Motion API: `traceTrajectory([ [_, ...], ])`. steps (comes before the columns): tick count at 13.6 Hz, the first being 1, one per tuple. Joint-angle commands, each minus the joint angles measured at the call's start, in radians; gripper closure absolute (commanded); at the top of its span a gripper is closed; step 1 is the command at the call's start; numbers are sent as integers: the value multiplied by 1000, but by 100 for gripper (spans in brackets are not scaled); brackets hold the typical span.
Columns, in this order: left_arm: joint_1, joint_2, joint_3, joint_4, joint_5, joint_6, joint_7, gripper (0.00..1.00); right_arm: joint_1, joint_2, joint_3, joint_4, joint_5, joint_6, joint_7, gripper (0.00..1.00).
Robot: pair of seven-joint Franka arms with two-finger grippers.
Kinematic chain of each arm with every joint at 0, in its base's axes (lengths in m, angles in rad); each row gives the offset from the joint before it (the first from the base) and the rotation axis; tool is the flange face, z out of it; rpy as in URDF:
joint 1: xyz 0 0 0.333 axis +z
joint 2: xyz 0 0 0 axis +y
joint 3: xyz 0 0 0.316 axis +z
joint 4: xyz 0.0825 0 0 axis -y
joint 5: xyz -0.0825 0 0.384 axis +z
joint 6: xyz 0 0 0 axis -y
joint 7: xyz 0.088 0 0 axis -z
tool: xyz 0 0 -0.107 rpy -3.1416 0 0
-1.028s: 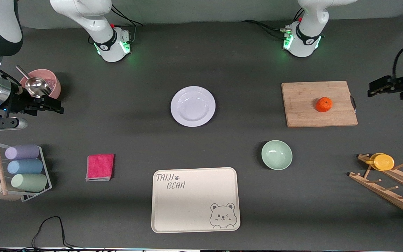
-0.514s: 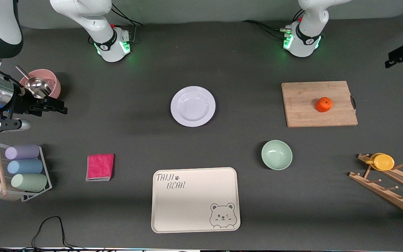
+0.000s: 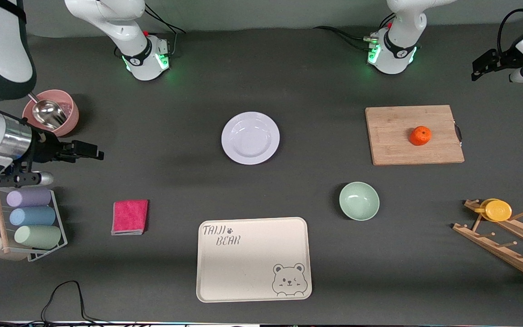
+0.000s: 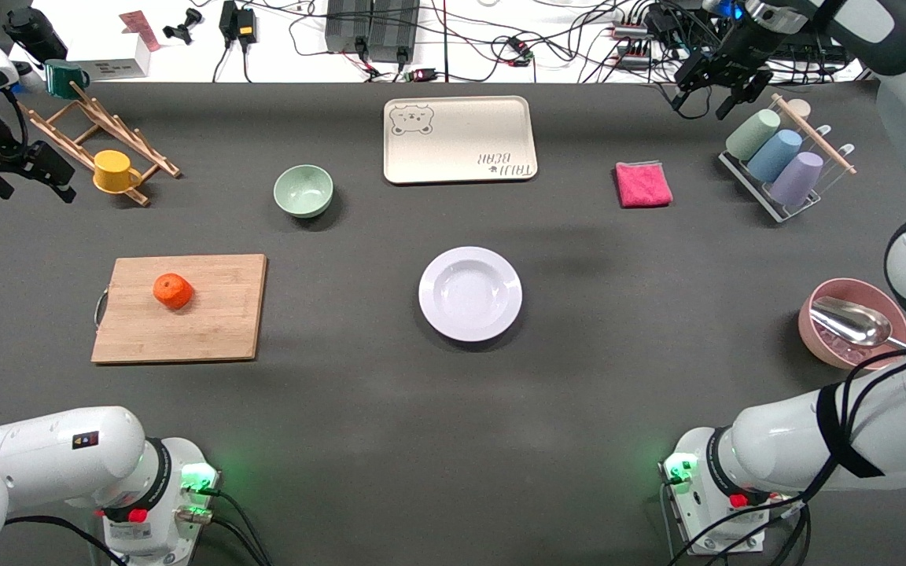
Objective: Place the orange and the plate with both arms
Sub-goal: 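Move the left gripper toward the orange while the right gripper reaches the plate, then grasp the orange with the left gripper while the right gripper grips the plate rim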
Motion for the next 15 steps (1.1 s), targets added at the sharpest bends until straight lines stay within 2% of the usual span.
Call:
traceTrajectory([
  [1, -13, 55, 2, -30, 3, 67, -7, 0, 0, 51, -2, 8, 59, 41, -7, 0],
  [2, -13, 66, -3, -73, 3, 121, -7, 0, 0, 71, -2, 8, 95, 49, -9, 0],
  [4, -15, 90, -7, -178, 3, 257, -7, 0, 4, 112, -2, 6, 116, 85, -11, 0],
  [6, -15, 154, -10, -228, 5, 357, -7, 0, 7, 146, 1, 5, 125, 116, -12, 0],
  [9, -13, 216, -10, -347, 3, 574, -7, 0, 9, 192, 3, 0, 238, 130, -18, 0],
  [11, -13, 273, -10, -390, 3, 690, -7, 0, 10, 218, 3, -27, 299, 132, -82, 0],
  [15, -30, 380, -10, -461, 5, 906, -7, 0, -3, 220, -6, -205, 540, 191, -300, 0],
])
